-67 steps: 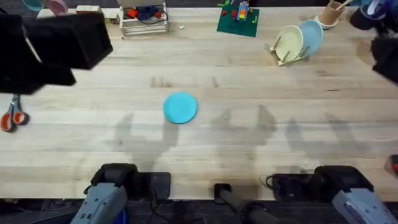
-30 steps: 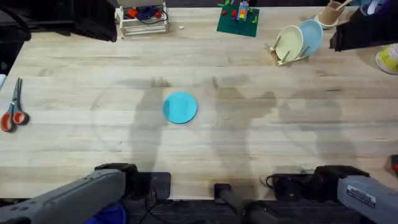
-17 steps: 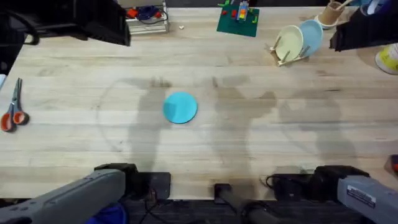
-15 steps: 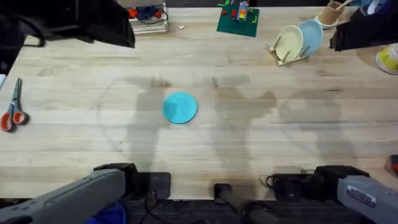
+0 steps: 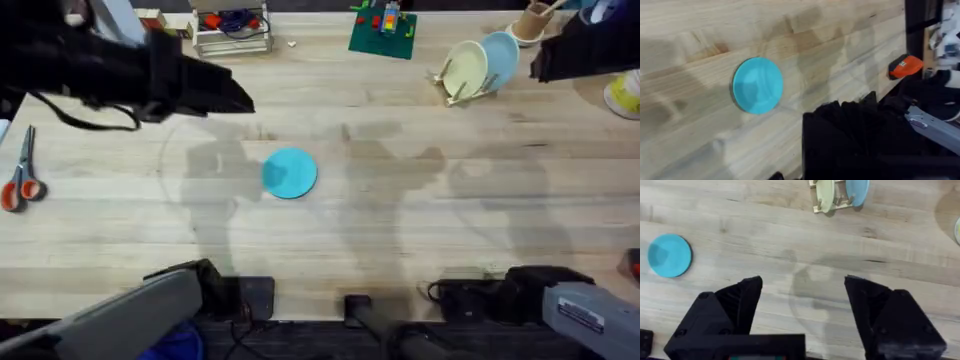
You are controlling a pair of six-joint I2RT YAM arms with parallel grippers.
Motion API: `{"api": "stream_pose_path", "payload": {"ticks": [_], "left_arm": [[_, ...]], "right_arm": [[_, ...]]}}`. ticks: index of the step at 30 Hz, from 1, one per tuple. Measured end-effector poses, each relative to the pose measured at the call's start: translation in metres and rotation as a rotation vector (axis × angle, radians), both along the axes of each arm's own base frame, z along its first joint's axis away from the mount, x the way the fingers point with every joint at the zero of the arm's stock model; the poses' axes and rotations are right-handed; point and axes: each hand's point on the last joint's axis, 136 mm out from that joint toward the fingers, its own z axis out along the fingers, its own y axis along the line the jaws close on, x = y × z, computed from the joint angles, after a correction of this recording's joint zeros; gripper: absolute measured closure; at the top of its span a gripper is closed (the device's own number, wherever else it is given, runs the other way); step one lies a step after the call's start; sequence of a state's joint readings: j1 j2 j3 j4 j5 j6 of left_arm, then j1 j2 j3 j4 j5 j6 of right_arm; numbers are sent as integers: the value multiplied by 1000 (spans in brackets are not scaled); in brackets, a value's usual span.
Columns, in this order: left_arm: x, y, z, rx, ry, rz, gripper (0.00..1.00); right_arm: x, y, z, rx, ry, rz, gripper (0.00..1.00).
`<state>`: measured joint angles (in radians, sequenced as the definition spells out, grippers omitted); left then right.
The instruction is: Pick up the plates from the table one by one and place each into a slot on the dish rack.
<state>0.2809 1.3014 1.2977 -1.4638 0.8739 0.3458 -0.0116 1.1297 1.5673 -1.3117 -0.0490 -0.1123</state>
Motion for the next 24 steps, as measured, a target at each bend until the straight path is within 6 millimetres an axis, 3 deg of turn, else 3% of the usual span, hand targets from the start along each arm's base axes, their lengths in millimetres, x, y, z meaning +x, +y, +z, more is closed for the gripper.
{"api": "stream_pose_path", "payload": {"ticks": [11, 24], "left_arm": [[0, -7, -68, -87, 27, 4, 959], [-4, -14, -126, -189, 166, 45, 960]], "right_arm": [[0, 0, 0, 0, 0, 0, 10], [0, 0, 0, 0, -2, 0, 10]]}}
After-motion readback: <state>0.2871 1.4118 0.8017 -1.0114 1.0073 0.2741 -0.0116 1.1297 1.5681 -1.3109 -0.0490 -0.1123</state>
